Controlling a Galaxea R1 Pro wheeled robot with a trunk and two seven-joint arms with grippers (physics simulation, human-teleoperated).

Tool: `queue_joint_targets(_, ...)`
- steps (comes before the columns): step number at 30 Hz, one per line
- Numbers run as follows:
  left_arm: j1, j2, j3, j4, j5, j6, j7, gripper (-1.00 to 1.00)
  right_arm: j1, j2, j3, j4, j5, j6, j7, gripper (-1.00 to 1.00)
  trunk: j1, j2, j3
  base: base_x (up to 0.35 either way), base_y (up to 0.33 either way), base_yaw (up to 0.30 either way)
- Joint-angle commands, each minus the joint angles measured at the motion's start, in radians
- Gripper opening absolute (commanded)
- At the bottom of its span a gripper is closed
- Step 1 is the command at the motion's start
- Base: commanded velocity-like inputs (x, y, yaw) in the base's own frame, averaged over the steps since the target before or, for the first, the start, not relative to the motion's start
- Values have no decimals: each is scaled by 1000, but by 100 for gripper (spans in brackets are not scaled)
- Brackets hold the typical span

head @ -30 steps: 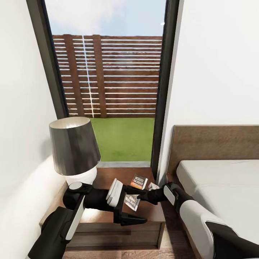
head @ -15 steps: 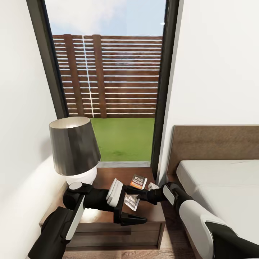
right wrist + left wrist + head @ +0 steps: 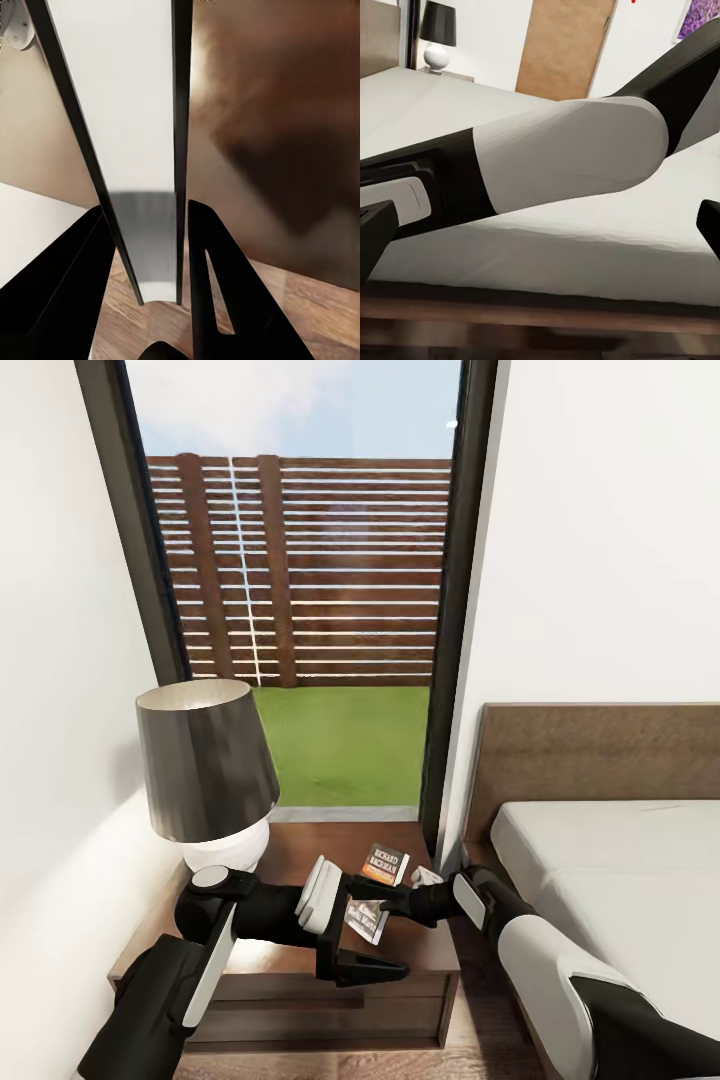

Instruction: In the bedroom, move the book from the bed onto either nightstand, and place the two sandals side by side next to the bed.

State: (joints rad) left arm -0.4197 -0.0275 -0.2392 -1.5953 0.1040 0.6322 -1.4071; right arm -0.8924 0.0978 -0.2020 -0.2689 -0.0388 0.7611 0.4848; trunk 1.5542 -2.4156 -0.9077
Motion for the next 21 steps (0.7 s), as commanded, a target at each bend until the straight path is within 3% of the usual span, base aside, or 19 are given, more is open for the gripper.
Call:
queue_joint_targets(1,-1,0,0,0,2,11,-2,100,0,0,-4,-2,-4,7,-3,-100,0,0,-1,0,0,0)
queue_joint_targets(7,-1,0,0,0,2,11,0,100,-1,0,-4,-3,-4,7,-3,-100,0,0,-1,0,0,0)
queue_joint_targets(12,-1,0,0,0,2,11,1,100,-3,0,-3,-6,-3,7,-3,-100,19,-35,-17,0,0,0)
queue_joint_targets(21,-1,0,0,0,2,11,1,100,-3,0,-3,-23,-3,7,-4,-100,19,-35,-17,0,0,0)
